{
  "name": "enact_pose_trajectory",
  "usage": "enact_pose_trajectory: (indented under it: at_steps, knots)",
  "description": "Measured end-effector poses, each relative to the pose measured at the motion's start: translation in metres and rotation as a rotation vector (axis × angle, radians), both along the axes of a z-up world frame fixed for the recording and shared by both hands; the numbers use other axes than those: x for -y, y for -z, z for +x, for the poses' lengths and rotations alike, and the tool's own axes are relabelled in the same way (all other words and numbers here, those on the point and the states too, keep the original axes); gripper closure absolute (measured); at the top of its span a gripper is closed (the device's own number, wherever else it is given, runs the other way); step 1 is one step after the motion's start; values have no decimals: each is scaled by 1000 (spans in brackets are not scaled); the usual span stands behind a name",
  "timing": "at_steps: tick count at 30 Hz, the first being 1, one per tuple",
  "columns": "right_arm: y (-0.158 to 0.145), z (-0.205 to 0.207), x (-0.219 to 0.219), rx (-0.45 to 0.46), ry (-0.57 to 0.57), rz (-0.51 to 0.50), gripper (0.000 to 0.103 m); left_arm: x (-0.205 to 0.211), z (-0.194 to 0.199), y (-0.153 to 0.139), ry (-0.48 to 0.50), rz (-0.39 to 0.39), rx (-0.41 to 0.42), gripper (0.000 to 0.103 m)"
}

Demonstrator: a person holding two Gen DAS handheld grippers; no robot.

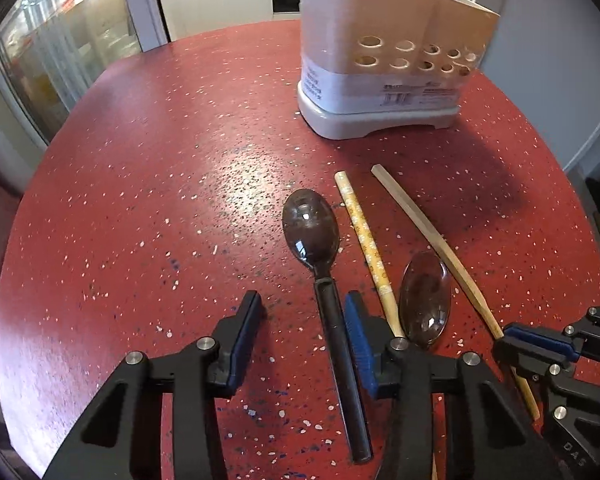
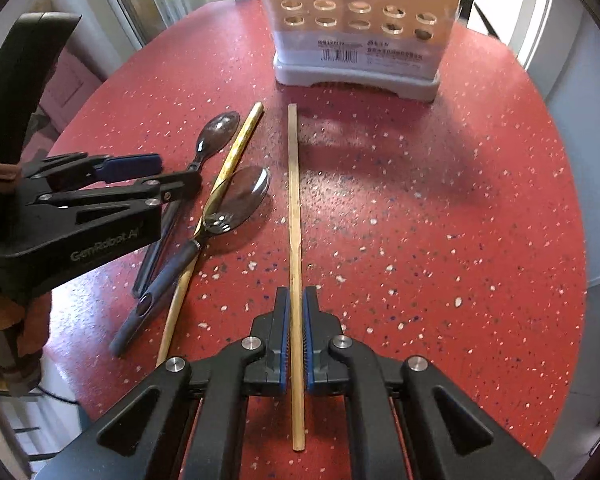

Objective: Organize utensils
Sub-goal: 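Grasp a plain wooden chopstick with the right tool while the left tool grasps a dark spoon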

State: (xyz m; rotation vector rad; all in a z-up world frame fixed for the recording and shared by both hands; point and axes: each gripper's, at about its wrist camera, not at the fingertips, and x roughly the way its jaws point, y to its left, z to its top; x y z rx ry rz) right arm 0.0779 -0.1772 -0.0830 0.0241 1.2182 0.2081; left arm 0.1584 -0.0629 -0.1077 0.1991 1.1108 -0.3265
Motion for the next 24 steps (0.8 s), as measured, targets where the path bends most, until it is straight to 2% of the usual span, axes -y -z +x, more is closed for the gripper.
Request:
enact_pose_trajectory:
  at_steps: [1,3,5,13,17,20,21,24]
  knots:
    - [-1,4,1,-15,2,3,95,1,1,0,-1,-3,-2,32]
    - [-3,13,3,-21,13,-17,83,2,2,-1,-4,-7,-6,32]
    - [-3,23,4,-38,10,-9,77,4,3,-2,-7,-6,-5,32]
    - [-2,63,-9,-104,-8,-53,77,-4,-2,0,-10,-10,-8,32]
    - [0,71,-16,-129,-29,-95,78,-4,-2,0,-8,-8,-8,32]
    - [1,73,-22,-137,-55,-150,87,-5,-3,1,0,-3,-17,32]
    - [1,73,-23,-138,-59,-150,97,-4,-2,1,4,0,-24,32]
    - [1,75,-22,-143,-59,-115,97,-2,6,0,9,9,-54,32]
